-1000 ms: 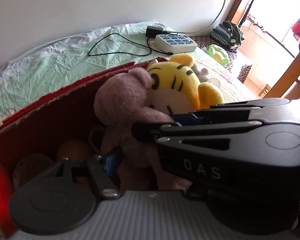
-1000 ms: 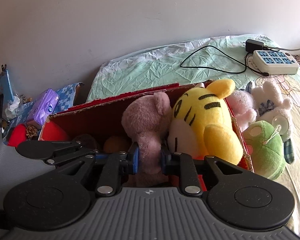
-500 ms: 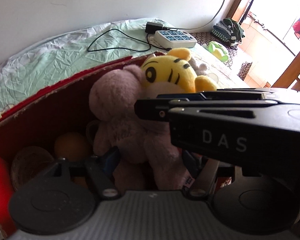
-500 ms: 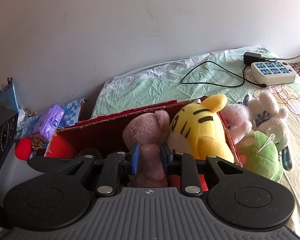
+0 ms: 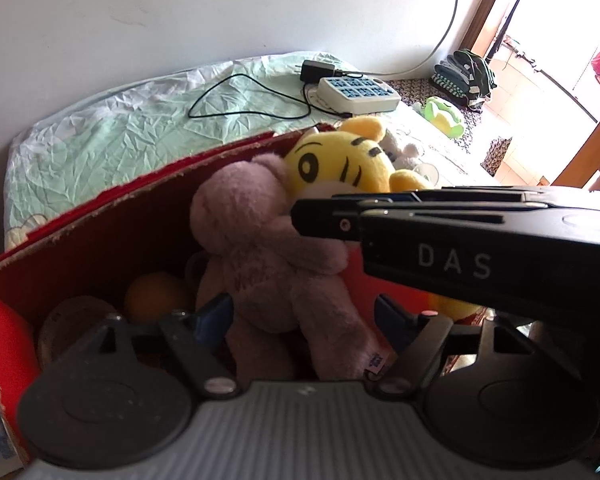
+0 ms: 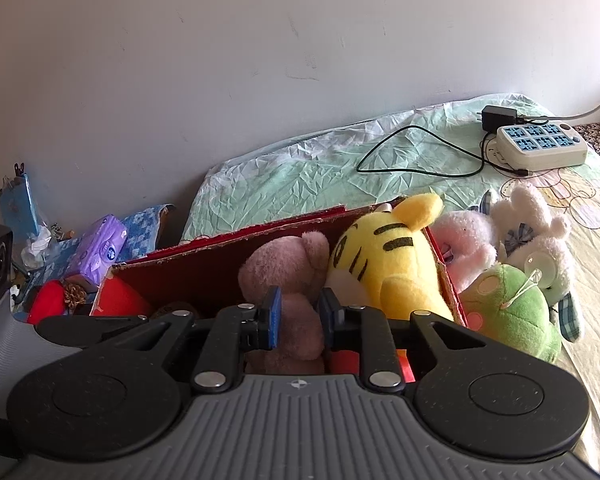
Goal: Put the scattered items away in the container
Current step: 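Lower the pink teddy bear into the red box and open the right gripper, then withdraw the right gripper from the box toward the green plush toys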
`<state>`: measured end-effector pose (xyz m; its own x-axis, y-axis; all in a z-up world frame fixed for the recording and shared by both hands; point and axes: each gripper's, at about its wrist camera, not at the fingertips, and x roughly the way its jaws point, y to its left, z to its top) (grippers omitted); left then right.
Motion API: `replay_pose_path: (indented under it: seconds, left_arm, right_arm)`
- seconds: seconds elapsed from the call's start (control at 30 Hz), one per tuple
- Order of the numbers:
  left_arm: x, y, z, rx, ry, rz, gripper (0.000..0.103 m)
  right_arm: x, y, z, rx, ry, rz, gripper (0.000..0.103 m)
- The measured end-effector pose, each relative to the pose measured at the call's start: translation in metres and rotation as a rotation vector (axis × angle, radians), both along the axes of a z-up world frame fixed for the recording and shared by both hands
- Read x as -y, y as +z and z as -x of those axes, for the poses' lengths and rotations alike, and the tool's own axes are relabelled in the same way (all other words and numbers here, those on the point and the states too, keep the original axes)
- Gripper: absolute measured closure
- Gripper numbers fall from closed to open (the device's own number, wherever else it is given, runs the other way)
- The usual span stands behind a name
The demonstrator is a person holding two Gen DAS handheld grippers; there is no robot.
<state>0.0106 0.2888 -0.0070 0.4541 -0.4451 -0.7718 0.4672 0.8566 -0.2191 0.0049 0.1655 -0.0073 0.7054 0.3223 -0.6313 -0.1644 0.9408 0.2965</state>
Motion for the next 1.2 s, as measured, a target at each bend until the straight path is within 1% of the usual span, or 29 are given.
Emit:
replay_pose_path:
  seconds: [0.13, 0.23, 0.4, 0.6, 0.83, 1.07, 1.2]
  left_arm:
    - [-0.003, 0.004, 0.002, 0.019, 0.03, -0.002, 0.024]
    - [-0.005, 0.005, 0.002, 0.026, 0.067, -0.007, 0.023]
    - [-0.005, 0.006, 0.007, 0.033, 0.127, -0.034, 0.021]
    - [-0.002, 0.006, 0.013, 0.031, 0.181, -0.075, 0.019]
    - [0.0, 0.009, 0.022, 0.032, 0.24, -0.105, 0.018]
    - [0.007, 0.018, 0.04, 0.083, 0.287, -0.156, 0.008]
    - [0.011, 0.021, 0.048, 0.103, 0.299, -0.172, 0.006]
  right_arm:
    - [-0.001, 0.004, 0.004, 0.02, 0.004, 0.013, 0.079]
    - [-0.001, 0.005, 0.006, 0.016, 0.003, 0.026, 0.079]
    - [0.003, 0.005, 0.011, 0.011, -0.001, 0.031, 0.079]
    - [0.005, 0.007, 0.019, 0.014, -0.004, 0.037, 0.079]
    - [0.011, 0.011, 0.03, 0.026, -0.015, 0.041, 0.079]
    - [0.019, 0.014, 0.042, 0.035, -0.024, 0.032, 0.079]
    - [0.025, 0.016, 0.05, 0.044, -0.032, 0.026, 0.079]
